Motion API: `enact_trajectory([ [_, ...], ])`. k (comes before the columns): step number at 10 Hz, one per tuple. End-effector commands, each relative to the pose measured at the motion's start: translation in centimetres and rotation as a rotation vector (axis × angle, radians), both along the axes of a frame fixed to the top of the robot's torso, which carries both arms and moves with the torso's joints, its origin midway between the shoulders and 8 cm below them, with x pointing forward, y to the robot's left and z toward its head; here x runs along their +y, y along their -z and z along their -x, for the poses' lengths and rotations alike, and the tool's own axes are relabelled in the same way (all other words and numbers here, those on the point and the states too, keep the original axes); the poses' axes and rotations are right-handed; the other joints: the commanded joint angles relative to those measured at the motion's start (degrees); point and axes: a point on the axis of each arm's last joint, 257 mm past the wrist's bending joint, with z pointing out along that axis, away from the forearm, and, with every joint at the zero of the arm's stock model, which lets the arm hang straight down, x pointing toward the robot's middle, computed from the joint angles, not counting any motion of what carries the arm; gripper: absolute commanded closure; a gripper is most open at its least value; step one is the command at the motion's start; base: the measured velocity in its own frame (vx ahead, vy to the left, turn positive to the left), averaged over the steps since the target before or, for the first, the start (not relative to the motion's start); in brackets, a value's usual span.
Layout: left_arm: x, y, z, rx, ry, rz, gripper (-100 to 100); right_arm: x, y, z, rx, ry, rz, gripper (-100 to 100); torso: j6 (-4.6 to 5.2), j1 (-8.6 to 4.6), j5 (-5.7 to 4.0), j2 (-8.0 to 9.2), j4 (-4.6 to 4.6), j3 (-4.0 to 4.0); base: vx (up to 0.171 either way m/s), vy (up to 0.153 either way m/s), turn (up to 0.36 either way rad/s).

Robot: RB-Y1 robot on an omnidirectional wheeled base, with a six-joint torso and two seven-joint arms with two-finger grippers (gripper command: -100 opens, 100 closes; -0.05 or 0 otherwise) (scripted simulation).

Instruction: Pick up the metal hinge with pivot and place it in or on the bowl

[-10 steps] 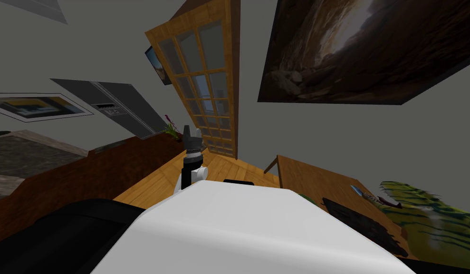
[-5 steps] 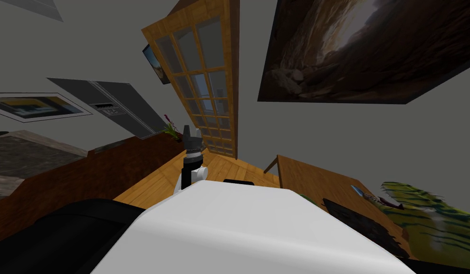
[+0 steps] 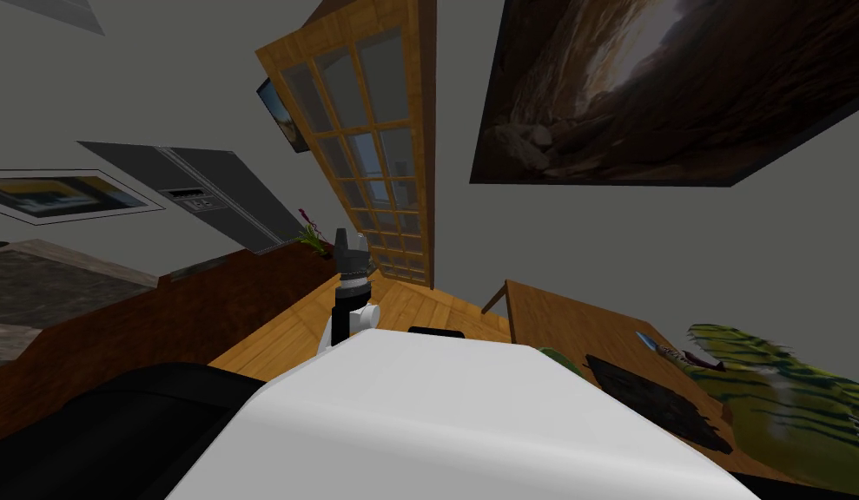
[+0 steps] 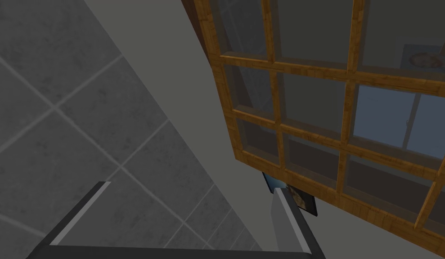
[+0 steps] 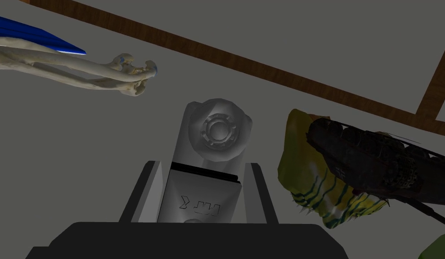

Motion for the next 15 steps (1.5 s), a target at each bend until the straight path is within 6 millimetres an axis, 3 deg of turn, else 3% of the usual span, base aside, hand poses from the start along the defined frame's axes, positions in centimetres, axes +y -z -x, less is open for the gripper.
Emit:
enact_trajectory([
  [1,0.0,0.0,0.0,0.000,0.000,0.000,0,-0.2,0.2,-0.7,0.002,-0.004,-0.002,100,0.00,0.00,0.00,0.00,0.00,0.00,-0.054,0.045,-0.016],
  [2,0.0,0.0,0.0,0.000,0.000,0.000,0,-0.6,0.2,-2.1,0.002,-0.010,0.000,100,0.02,0.03,-0.02,-0.04,-0.01,-0.02,-0.055,0.045,-0.038],
  [3,0.0,0.0,0.0,0.000,0.000,0.000,0,-0.6,0.2,-2.1,0.002,-0.010,0.000,100,0.01,0.04,-0.03,-0.04,0.00,-0.02,-0.040,0.032,-0.018],
  [5,0.0,0.0,0.0,0.000,0.000,0.000,0,-1.2,0.2,-4.9,0.002,-0.021,0.000,100,-0.01,-0.07,-0.09,-0.08,0.02,-0.03,-0.061,0.027,-0.046],
  [7,0.0,0.0,0.0,0.000,0.000,0.000,0,-1.2,0.2,-4.9,0.002,-0.019,0.001,100,-0.05,-0.09,-0.18,-0.09,0.05,-0.02,-0.040,0.027,-0.002],
  [10,0.0,0.0,0.0,0.000,0.000,0.000,0,-2.0,0.0,-8.9,0.008,-0.038,-0.004,100,-0.07,-0.09,-0.17,-0.08,0.05,-0.01,-0.068,0.035,-0.047],
  [11,0.0,0.0,0.0,0.000,0.000,0.000,0,-2.0,0.0,-8.8,0.007,-0.032,-0.003,100,-0.06,-0.09,-0.19,-0.02,0.05,0.01,-0.073,0.035,-0.011],
  [13,0.0,0.0,0.0,0.000,0.000,0.000,0,-2.3,-0.2,-11.4,0.012,-0.043,-0.009,100,-0.05,-0.12,-0.18,-0.05,0.04,0.00,-0.078,0.033,-0.044],
  [14,0.0,0.0,0.0,0.000,0.000,0.000,0,-2.2,0.0,-10.6,0.006,-0.038,-0.007,100,-0.04,-0.09,-0.17,-0.01,0.05,0.02,-0.024,0.020,0.010],
  [15,0.0,0.0,0.0,0.000,0.000,0.000,0,-2.2,-0.1,-10.7,0.010,-0.040,-0.008,0,-0.04,-0.15,-0.17,-0.15,0.02,-0.05,0.000,0.000,0.000],
])
